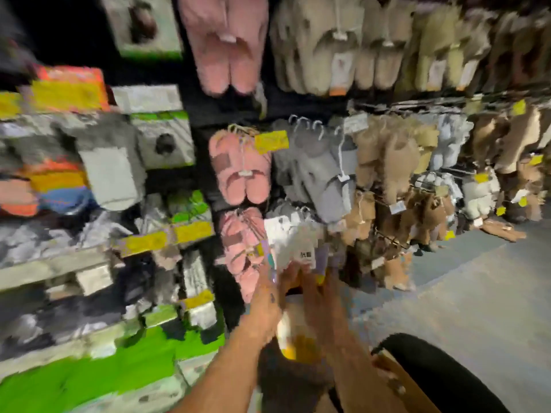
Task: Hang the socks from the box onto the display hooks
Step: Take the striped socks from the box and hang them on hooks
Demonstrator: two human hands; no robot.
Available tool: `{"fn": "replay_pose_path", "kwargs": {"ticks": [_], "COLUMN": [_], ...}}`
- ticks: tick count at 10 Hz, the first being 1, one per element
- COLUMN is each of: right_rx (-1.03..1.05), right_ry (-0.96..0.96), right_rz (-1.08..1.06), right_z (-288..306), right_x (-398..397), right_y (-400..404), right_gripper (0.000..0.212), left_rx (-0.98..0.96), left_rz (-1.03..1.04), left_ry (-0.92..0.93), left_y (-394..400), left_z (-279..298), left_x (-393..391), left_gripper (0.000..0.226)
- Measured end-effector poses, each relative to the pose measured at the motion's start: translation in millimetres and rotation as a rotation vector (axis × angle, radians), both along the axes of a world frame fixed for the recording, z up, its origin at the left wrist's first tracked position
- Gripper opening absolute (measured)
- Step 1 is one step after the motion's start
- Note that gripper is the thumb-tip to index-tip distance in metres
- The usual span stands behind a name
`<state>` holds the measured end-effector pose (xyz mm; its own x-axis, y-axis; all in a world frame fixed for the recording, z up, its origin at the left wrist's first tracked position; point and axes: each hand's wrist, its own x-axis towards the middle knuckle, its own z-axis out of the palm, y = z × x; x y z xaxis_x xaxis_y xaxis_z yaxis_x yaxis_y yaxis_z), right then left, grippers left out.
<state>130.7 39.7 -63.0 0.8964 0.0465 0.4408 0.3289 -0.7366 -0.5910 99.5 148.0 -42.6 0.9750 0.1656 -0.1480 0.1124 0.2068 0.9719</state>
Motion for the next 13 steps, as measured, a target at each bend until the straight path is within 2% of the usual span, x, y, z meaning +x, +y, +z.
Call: {"fn": "replay_pose_path", "kwargs": {"ticks": [1, 2, 3, 4, 6, 8, 9, 10, 11, 12, 13], "right_rx": [0.361, 0.386, 0.431, 0.414, 0.44, 0.424, 0.546, 0.534, 0.596, 0.497, 0.721], "right_ry": [0.43, 0.36, 0.386, 0.397, 0.418, 0.438, 0.329, 0.193, 0.289, 0.359, 0.526], "right_rz": [0.264, 0.43, 0.621, 0.689, 0.744, 0.678, 0.616, 0.542, 0.629, 0.613, 0.58], "right_z": [41, 89, 107, 115, 116, 113, 112, 106, 98, 95, 97], "right_x": [-36, -93, -147, -200, -265, -269, -264, -266, -266, -258, -254], "right_y": [95, 166, 253, 334, 435, 493, 517, 537, 565, 583, 608], "right_gripper": [0.075, 0.064, 0.058, 0.077, 0.073, 0.072, 0.049, 0.033, 0.03, 0.03, 0.028], "left_rx": [0.001, 0.01, 0.011, 0.069, 0.12, 0.122, 0.063, 0.087, 0.085, 0.016, -0.02], "left_rz": [0.254, 0.438, 0.558, 0.639, 0.7, 0.661, 0.676, 0.676, 0.652, 0.612, 0.531], "left_ry": [-0.157, -0.237, -0.323, -0.349, -0.38, -0.354, -0.339, -0.318, -0.312, -0.289, -0.31], "left_y": [82, 148, 227, 296, 394, 458, 489, 510, 539, 563, 607], "left_z": [39, 61, 81, 97, 107, 101, 88, 80, 72, 67, 53], "left_x": [-48, -100, -169, -232, -302, -307, -302, -304, -304, -302, -300], "left_gripper": [0.043, 0.053, 0.035, 0.033, 0.031, 0.032, 0.031, 0.032, 0.032, 0.053, 0.065]}}
